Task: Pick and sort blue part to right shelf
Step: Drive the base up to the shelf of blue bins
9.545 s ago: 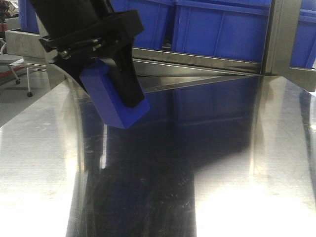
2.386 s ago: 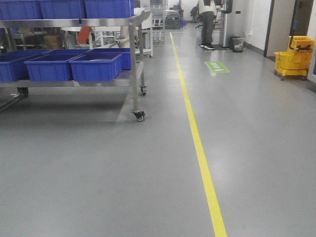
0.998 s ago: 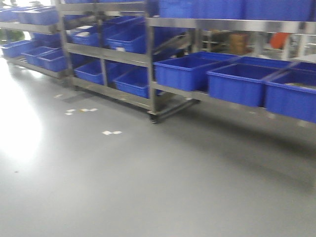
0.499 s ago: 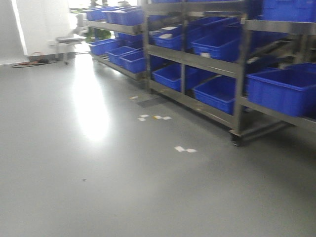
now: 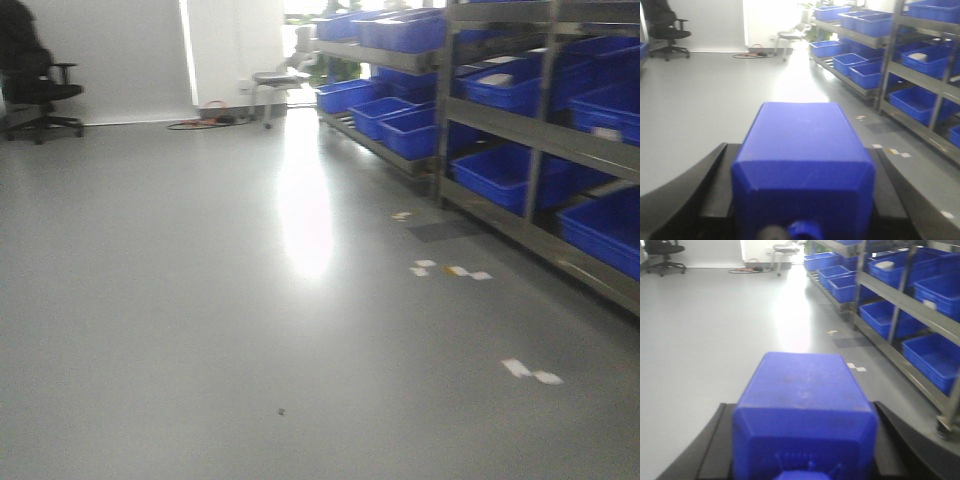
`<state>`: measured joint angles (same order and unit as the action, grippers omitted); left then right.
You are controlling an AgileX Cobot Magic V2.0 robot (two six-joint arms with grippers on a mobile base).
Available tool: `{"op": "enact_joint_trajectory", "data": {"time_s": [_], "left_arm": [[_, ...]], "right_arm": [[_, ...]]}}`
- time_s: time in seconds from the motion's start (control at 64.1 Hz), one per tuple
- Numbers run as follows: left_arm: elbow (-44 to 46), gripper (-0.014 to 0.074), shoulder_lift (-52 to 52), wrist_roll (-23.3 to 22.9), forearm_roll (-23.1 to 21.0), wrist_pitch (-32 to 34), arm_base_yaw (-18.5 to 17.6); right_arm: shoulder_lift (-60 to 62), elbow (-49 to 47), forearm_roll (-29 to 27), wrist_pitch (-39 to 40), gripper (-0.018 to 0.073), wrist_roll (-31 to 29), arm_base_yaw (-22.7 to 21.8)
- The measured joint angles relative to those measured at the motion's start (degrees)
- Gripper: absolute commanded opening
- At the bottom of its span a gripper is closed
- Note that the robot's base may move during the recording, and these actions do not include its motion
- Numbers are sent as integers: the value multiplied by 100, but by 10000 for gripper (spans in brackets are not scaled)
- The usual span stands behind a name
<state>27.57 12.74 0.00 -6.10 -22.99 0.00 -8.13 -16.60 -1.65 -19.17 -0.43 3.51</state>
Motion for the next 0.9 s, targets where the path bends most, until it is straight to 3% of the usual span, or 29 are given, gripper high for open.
{"op": "enact_joint_trajectory", "data": {"time_s": [0.905], "left_arm": [[0, 386, 0, 0, 0, 0, 0]], "right_arm": [[0, 0, 0, 0, 404, 0, 0]]}}
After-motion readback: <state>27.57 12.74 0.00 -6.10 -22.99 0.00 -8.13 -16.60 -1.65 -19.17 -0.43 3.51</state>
